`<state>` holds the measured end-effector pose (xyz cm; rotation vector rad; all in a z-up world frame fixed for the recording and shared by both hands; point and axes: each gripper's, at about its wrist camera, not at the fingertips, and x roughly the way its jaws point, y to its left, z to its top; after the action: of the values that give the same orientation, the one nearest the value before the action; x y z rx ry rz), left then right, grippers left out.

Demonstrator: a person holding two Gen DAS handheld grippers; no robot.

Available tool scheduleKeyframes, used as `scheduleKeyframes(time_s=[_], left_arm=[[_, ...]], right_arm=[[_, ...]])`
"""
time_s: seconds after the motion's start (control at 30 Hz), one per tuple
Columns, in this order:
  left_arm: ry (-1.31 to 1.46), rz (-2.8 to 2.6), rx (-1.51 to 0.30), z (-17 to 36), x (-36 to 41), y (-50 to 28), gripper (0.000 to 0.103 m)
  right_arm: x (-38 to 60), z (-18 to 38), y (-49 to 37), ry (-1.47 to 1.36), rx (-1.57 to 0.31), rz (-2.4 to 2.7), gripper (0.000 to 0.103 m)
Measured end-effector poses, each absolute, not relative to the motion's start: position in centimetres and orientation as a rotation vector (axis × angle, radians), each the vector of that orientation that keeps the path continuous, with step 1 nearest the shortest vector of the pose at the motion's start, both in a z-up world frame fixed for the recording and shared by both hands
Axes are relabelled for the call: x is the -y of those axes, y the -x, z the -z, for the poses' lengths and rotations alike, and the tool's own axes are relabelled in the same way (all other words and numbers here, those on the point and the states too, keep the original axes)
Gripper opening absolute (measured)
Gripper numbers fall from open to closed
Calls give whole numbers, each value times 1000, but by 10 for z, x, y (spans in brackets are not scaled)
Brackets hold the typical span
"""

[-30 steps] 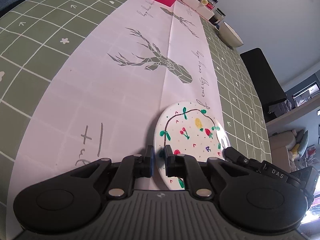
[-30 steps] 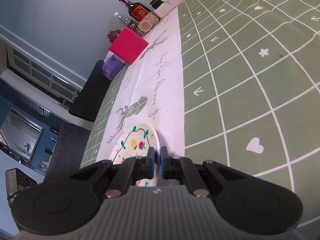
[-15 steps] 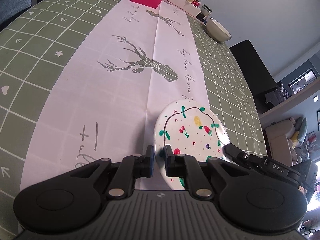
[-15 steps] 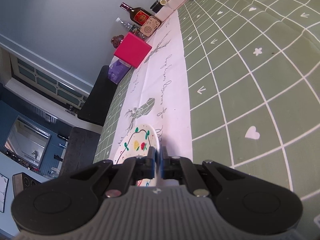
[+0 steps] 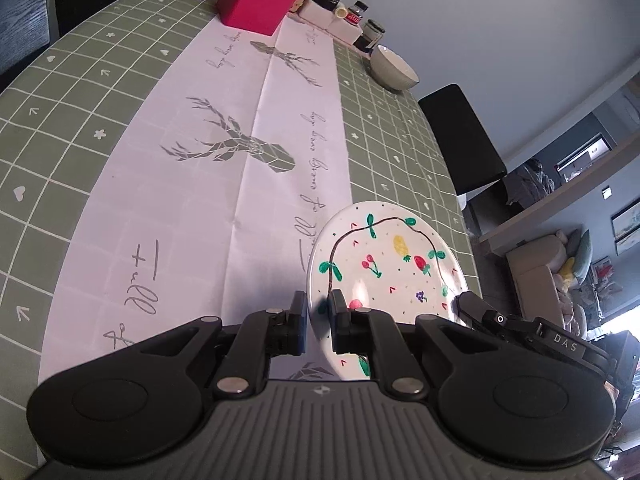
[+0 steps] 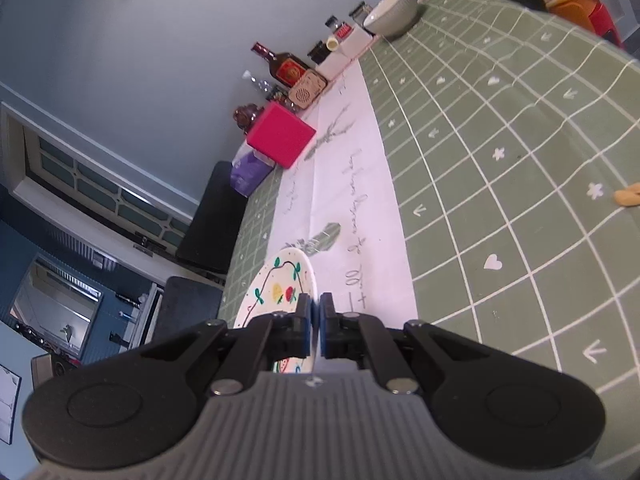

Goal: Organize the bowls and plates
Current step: 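Lift the painted plate with both grippers and carry it over the glass plate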

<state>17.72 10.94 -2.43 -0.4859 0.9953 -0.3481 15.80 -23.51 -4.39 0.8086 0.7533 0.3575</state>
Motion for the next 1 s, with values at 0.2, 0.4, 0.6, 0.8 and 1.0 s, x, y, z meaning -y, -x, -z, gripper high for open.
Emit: scheduleKeyframes(time_s=[0.2,0.4,0.6,0.8,1.0], left_arm=[[452,375,-1044,8,-91,-155,13],[434,436,-1054,2,-75,-133,13],[345,490,-1112,11,-50,-99,14],[237,526,-1180,33,-28,-73,14],[85,553,-1271,64,4,-57,14]], right_arm=[[243,17,-125,-832,-757,-283,1],[255,-1,-83,-805,-730,-205,1],[270,4,-27,-807,-747,-142,1],[273,26,32,-786,-748,-65,1],[290,66,70,-869,-821,29,2]])
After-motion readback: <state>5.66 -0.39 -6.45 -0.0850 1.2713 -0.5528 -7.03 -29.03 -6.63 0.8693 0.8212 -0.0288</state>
